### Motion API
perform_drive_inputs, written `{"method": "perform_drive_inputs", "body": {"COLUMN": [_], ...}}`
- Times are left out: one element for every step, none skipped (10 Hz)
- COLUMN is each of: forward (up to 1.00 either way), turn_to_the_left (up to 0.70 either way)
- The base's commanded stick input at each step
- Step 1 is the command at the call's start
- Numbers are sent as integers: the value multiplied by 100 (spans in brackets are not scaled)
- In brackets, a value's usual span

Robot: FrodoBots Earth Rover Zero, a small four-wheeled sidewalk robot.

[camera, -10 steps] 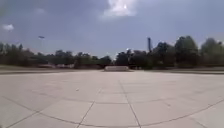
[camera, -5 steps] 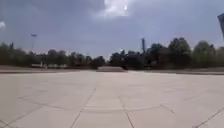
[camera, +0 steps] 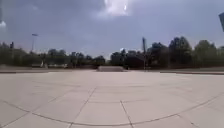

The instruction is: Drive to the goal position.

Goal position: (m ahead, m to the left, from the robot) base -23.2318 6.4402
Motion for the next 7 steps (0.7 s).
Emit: {"method": "perform_drive_inputs", "body": {"forward": [70, 70, 70, 70, 70, 70, 70], "turn_to_the_left": [-1, -21, -27, -2, 0, 0, 0]}}
